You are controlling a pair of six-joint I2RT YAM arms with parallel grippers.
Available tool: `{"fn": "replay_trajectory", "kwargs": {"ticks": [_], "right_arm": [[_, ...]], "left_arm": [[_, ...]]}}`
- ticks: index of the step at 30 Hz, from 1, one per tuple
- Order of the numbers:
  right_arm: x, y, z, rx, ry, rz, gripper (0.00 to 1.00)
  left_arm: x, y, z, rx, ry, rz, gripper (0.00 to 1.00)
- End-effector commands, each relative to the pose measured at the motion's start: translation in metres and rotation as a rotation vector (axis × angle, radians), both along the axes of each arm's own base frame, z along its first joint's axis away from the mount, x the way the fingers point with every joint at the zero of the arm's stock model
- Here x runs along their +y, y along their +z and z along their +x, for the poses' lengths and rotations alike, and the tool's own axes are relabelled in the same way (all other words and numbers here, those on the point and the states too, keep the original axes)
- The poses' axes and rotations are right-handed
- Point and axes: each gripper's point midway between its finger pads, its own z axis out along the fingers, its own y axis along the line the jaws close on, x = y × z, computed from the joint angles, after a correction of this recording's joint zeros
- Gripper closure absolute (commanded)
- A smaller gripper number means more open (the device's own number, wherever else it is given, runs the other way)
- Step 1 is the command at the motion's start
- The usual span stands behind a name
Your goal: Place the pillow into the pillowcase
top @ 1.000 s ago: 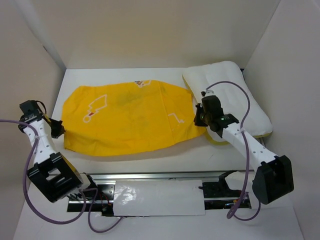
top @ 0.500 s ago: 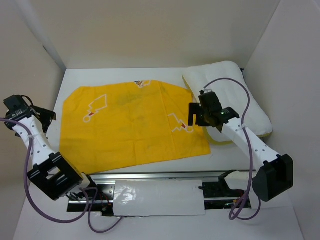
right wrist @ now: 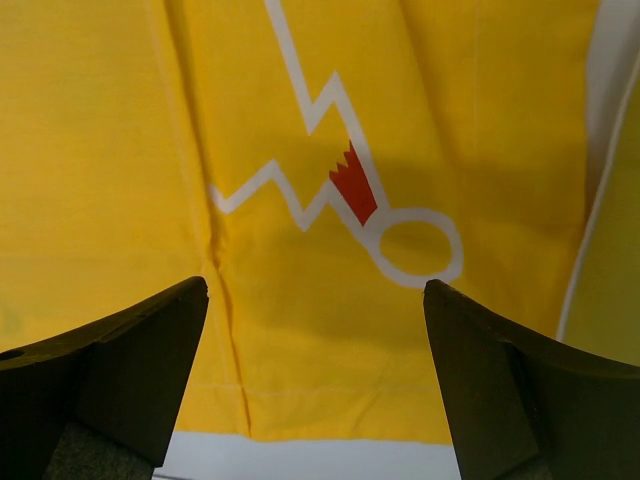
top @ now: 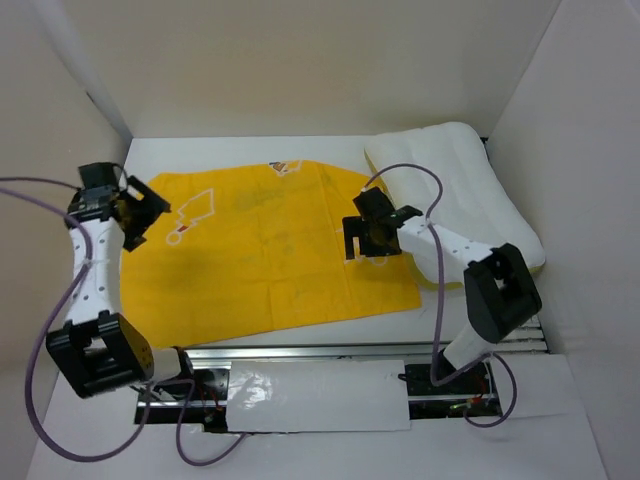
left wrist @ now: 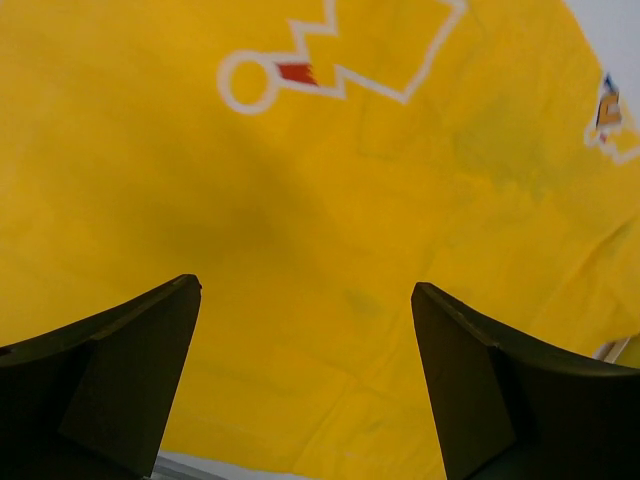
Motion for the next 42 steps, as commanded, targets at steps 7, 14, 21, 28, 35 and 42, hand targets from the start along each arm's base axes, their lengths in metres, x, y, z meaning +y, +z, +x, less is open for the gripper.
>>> {"fn": "replay_trajectory", "kwargs": {"ticks": [7, 14, 21, 28, 35, 42], "right_arm": [[0.023, -0.022, 0.037, -0.024, -0.069, 0.038, 0.04], [0.036, -0.051, 0.013, 0.062, -0.03, 0.038, 0.04], [0.085, -0.057, -0.031, 0.131, 0.096, 0.092, 0.04], [0.165, -0.036, -0.056, 0.106, 0.28, 0.17, 0.04], [0.201, -0.024, -0.079, 0.13, 0.415, 0.193, 0.04], [0.168, 0.021, -0.053, 0.069, 0.363, 0.165, 0.04]], "left_arm": [[-0.111, -0.084, 0.066, 0.148, -0.353, -0.02, 0.01], [-0.104, -0.162, 0.05, 0.347, -0.329, -0.087, 0.06], [-0.057, -0.19, 0.042, 0.427, -0.195, -0.091, 0.06], [0.004, -0.204, 0.038, 0.484, -0.088, -0.074, 0.06], [0.05, -0.198, 0.033, 0.452, 0.05, -0.115, 0.06], [0.059, -0.155, 0.055, 0.281, 0.041, -0.106, 0.06]]}}
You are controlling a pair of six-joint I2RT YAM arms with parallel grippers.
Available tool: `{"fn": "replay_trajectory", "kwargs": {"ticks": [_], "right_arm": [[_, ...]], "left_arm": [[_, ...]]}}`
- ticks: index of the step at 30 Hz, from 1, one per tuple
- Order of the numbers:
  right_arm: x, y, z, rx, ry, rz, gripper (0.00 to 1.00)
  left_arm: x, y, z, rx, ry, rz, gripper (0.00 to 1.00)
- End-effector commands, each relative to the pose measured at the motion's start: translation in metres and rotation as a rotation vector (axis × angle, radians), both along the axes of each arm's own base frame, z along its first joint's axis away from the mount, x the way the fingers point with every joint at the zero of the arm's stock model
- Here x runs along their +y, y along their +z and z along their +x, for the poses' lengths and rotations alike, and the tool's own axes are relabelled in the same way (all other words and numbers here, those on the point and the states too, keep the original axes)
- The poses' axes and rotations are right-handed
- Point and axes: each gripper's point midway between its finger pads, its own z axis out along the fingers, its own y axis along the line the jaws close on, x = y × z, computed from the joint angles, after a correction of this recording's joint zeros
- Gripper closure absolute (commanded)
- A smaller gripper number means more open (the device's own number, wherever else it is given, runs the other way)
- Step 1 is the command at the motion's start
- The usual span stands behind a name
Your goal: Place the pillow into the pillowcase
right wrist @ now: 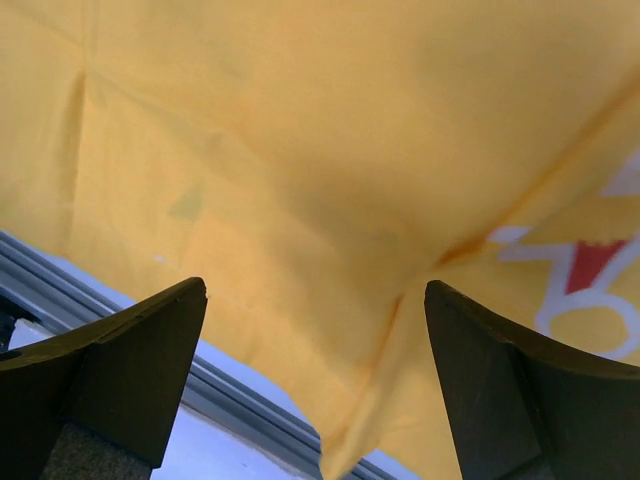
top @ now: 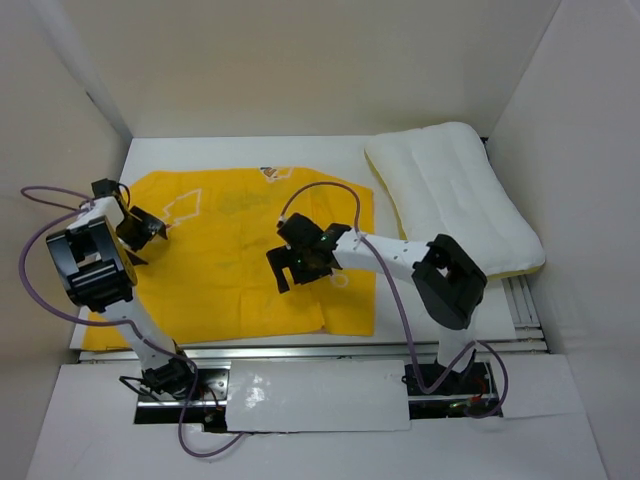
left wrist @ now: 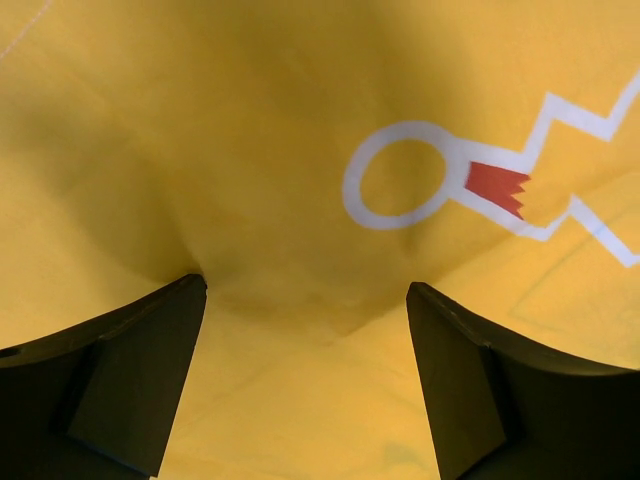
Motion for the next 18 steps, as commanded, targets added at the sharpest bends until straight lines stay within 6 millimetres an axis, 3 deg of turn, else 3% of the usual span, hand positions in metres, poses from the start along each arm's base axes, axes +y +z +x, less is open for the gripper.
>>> {"fn": "replay_trajectory", "kwargs": {"ticks": [1, 2, 3, 4, 5, 6, 8, 12, 13, 14, 16, 17, 18], "right_arm": [[-0.032, 0.059, 0.029, -0.077, -0.078, 0.052, 0.03], [-0.061, 0.051, 0.04, -0.069, -0.144, 0.038, 0.03], [-0.075, 0.073, 0.045, -0.101, -0.176, 0.097, 0.02], [-0.093, 0.077, 0.051, -0.105, -0.22, 0.108, 0.02], [-0.129, 0.073, 0.063, -0.095, -0.313, 0.088, 0.02], [-0.149, 0.077, 0.068, -0.107, -0.387, 0.076, 0.02], [-0.21, 0.092, 0.076, -0.173, -0.575, 0.0, 0.01], [-0.292, 0.109, 0.076, -0.236, -0.821, -0.086, 0.01], [-0.303, 0.113, 0.078, -0.248, -0.844, -0.088, 0.01], [-0.313, 0.123, 0.084, -0.272, -0.856, -0.084, 0.01], [-0.315, 0.139, 0.096, -0.309, -0.843, -0.081, 0.01], [-0.322, 0.14, 0.112, -0.328, -0.861, -0.106, 0.01], [-0.323, 0.145, 0.124, -0.351, -0.866, -0.116, 0.01]], "left_arm": [[-0.001, 0.03, 0.018, -0.143, -0.052, 0.02, 0.06], [-0.009, 0.034, 0.018, -0.179, -0.067, -0.004, 0.06], [-0.007, 0.044, 0.026, -0.235, -0.088, 0.019, 0.04], [-0.012, 0.061, 0.029, -0.273, -0.104, 0.039, 0.04], [-0.018, 0.067, 0.032, -0.29, -0.13, 0.041, 0.04], [-0.021, 0.072, 0.033, -0.309, -0.139, 0.031, 0.03], [-0.038, 0.087, 0.038, -0.355, -0.204, 0.017, 0.03], [-0.082, 0.101, 0.046, -0.366, -0.323, 0.085, 0.03], [-0.095, 0.099, 0.046, -0.348, -0.363, 0.096, 0.03], [-0.128, 0.105, 0.049, -0.365, -0.444, 0.096, 0.03], [-0.161, 0.101, 0.045, -0.372, -0.525, 0.067, 0.03], [-0.187, 0.101, 0.04, -0.386, -0.583, 0.026, 0.02], [-0.196, 0.101, 0.04, -0.388, -0.595, 0.017, 0.02]]}}
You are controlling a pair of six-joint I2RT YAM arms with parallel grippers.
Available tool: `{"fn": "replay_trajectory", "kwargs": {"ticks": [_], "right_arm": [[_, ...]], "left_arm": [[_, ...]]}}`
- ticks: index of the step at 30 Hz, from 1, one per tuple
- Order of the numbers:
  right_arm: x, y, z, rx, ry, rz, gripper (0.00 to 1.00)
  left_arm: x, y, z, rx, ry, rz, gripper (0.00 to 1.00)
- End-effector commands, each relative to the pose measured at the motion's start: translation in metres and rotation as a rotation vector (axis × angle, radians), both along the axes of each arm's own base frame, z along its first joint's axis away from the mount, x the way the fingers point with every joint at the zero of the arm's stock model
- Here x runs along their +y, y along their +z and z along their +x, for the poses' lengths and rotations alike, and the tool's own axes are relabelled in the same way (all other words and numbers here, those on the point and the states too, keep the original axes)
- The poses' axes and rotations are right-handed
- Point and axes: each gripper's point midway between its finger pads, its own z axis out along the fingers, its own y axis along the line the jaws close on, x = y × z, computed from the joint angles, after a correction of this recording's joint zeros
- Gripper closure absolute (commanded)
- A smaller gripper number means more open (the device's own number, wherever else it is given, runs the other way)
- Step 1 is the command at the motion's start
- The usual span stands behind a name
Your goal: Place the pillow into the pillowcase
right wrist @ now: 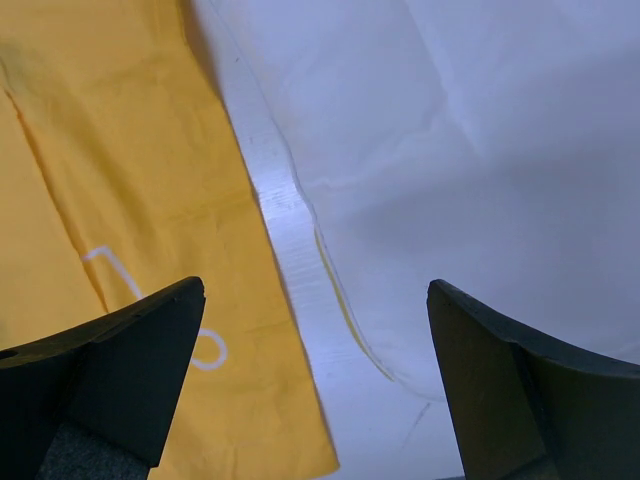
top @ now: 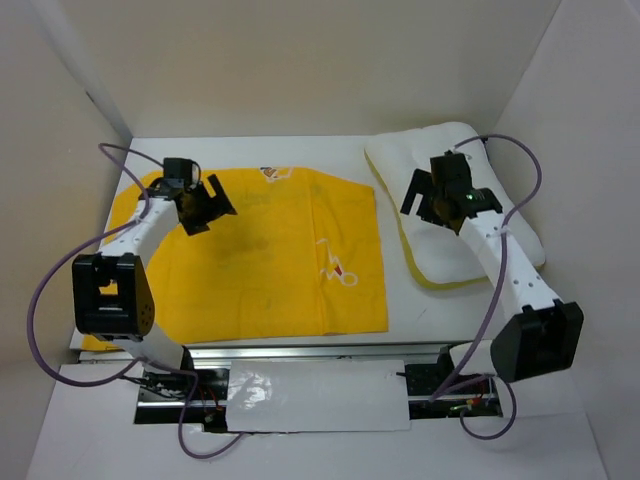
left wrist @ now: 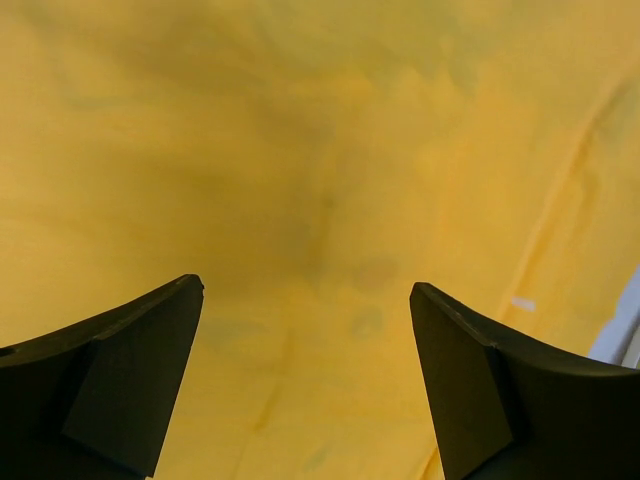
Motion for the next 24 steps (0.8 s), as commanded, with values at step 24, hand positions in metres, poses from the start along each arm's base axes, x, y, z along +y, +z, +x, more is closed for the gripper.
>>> {"fn": "replay_trajectory", "kwargs": {"ticks": [24], "right_arm": [[0.038, -0.144, 0.297, -0.061, 0.463, -0.23, 0.41]], "left_arm": [[-0.105, -0.014, -0.012, 0.118, -0.228, 0.105, 0.02]]}}
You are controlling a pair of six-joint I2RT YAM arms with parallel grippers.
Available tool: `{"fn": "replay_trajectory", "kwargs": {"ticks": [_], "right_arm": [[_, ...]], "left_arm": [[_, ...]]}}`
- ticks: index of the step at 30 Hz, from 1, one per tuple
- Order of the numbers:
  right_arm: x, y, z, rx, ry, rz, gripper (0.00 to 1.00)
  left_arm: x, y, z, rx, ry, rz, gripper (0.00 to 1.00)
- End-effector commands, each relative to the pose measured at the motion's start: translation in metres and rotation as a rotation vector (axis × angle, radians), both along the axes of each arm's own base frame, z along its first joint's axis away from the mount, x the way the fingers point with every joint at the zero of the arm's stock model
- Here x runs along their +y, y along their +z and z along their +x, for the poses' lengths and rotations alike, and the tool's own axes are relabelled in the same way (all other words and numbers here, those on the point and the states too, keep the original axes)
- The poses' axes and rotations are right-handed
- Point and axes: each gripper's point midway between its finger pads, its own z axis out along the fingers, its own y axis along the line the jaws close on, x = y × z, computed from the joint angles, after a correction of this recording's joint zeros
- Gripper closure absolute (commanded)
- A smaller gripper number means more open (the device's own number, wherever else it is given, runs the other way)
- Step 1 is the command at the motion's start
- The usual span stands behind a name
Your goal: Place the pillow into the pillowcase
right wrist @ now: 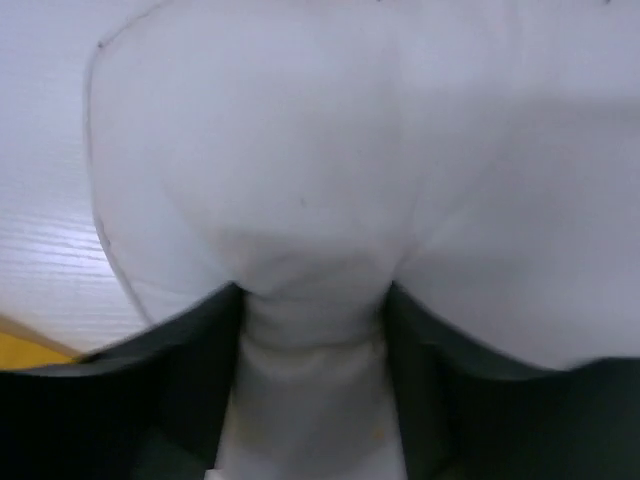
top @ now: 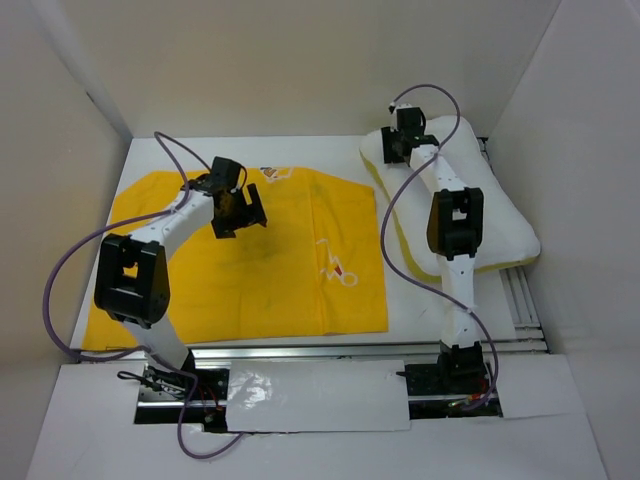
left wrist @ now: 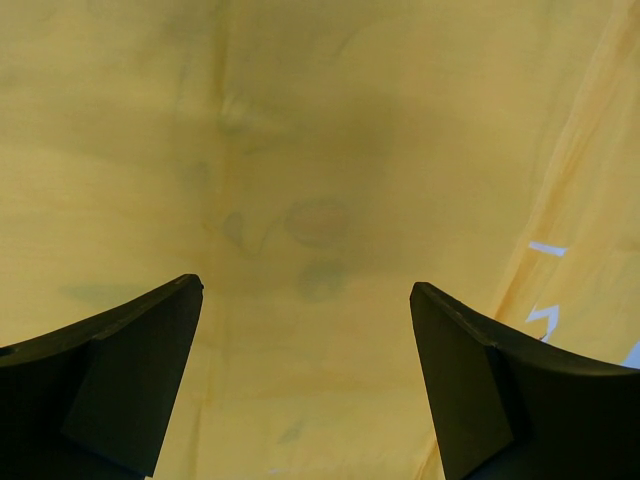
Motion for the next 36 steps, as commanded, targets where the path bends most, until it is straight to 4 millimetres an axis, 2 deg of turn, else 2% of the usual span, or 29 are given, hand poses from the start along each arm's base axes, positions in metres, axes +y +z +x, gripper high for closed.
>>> {"fn": "replay_trajectory", "kwargs": {"ticks": [1, 2, 3, 4, 6, 7, 8, 9, 11, 12, 13, 14, 15, 16, 17, 18, 19, 20, 21, 22, 23, 25, 26, 28, 29, 30, 34, 35, 36], "right_arm": [[0.027, -0.025, -0.007, 0.037, 0.098, 0.041, 0.68], [0.028, -0.015, -0.007, 0.023, 0.085, 0.057, 1.0], [0.027, -0.01, -0.009, 0.015, 0.086, 0.058, 1.0], [0.034, 0.024, -0.008, -0.045, 0.098, 0.064, 1.0], [0.037, 0.058, -0.012, -0.105, 0.106, 0.054, 1.0], [0.041, 0.1, -0.019, -0.171, 0.124, 0.051, 1.0], [0.042, 0.11, -0.026, -0.18, 0.146, 0.045, 1.0], [0.049, 0.147, -0.039, -0.236, 0.178, 0.047, 1.0], [0.051, 0.171, -0.058, -0.263, 0.241, 0.035, 1.0], [0.058, 0.159, -0.075, -0.227, 0.282, 0.029, 1.0], [0.056, 0.19, -0.094, -0.277, 0.298, 0.027, 1.0], [0.063, 0.166, -0.116, -0.219, 0.348, 0.017, 1.0], [0.074, 0.162, -0.134, -0.205, 0.398, 0.026, 1.0], [0.077, 0.182, -0.157, -0.245, 0.424, 0.039, 1.0], [0.089, 0.178, -0.174, -0.243, 0.475, 0.081, 1.0], [0.099, 0.14, -0.203, -0.15, 0.509, 0.107, 1.0], [0.104, 0.134, -0.219, -0.134, 0.523, 0.134, 1.0], [0.115, 0.145, -0.245, -0.142, 0.56, 0.197, 1.0], [0.12, 0.139, -0.26, -0.123, 0.569, 0.232, 1.0], [0.126, 0.111, -0.284, -0.053, 0.568, 0.263, 1.0], [0.127, 0.121, -0.3, -0.07, 0.561, 0.297, 1.0], [0.125, 0.103, -0.327, 0.007, 0.497, 0.332, 0.98], [0.121, 0.102, -0.336, 0.024, 0.475, 0.329, 0.91], [0.102, 0.094, -0.355, 0.068, 0.365, 0.282, 0.62], [0.093, 0.094, -0.359, 0.076, 0.323, 0.266, 0.23], [0.081, 0.093, -0.364, 0.083, 0.245, 0.238, 0.03], [0.075, 0.114, -0.36, 0.031, 0.146, 0.251, 0.0], [0.076, 0.125, -0.353, 0.008, 0.123, 0.268, 0.0], [0.084, 0.122, -0.348, 0.031, 0.117, 0.278, 0.0]], "left_arm": [[0.001, 0.011, 0.005, -0.012, -0.007, 0.025, 0.02], [0.001, 0.018, 0.009, -0.024, -0.003, 0.031, 0.02], [0.002, 0.02, 0.01, -0.027, -0.012, 0.035, 0.02], [-0.001, 0.023, 0.009, -0.029, -0.033, 0.042, 0.02], [-0.006, 0.024, 0.011, -0.033, -0.042, 0.041, 0.02], [-0.011, 0.026, 0.009, -0.032, -0.054, 0.041, 0.02], [-0.011, 0.03, 0.012, -0.041, -0.054, 0.039, 0.02], [-0.01, 0.028, 0.009, -0.032, -0.062, 0.046, 0.02], [-0.013, 0.027, 0.009, -0.02, -0.07, 0.036, 0.02], [-0.015, 0.031, 0.011, -0.027, -0.075, 0.025, 0.02], [-0.015, 0.031, 0.011, -0.027, -0.075, 0.025, 0.02], [-0.011, 0.03, 0.01, -0.018, -0.066, 0.027, 0.02], [-0.011, 0.03, 0.01, -0.018, -0.066, 0.027, 0.02], [-0.009, 0.034, 0.01, -0.03, -0.06, 0.034, 0.02], [-0.006, 0.034, 0.011, -0.029, -0.043, 0.03, 0.02], [-0.005, 0.033, 0.009, -0.02, -0.043, 0.032, 0.02], [-0.003, 0.036, 0.012, -0.027, -0.037, 0.019, 0.02], [0.001, 0.039, 0.012, -0.021, -0.028, 0.021, 0.02], [0.008, 0.04, 0.013, -0.016, -0.009, 0.022, 0.02], [0.009, 0.039, 0.008, 0.005, -0.01, 0.026, 0.02], [0.019, 0.047, 0.011, -0.01, 0.015, 0.023, 0.02], [0.021, 0.059, 0.013, -0.04, 0.02, 0.01, 0.02], [0.02, 0.063, 0.013, -0.049, 0.029, 0.002, 0.02], [0.021, 0.063, 0.005, -0.051, 0.04, -0.004, 0.02], [0.019, 0.062, 0.001, -0.043, 0.032, -0.016, 0.02], [0.016, 0.056, -0.004, -0.037, 0.023, -0.015, 0.02], [-0.003, 0.053, -0.018, -0.032, -0.012, -0.021, 0.02], [-0.003, 0.052, -0.021, -0.035, -0.014, 0.001, 0.02], [-0.013, 0.055, -0.025, -0.046, -0.041, 0.007, 0.02]]}}
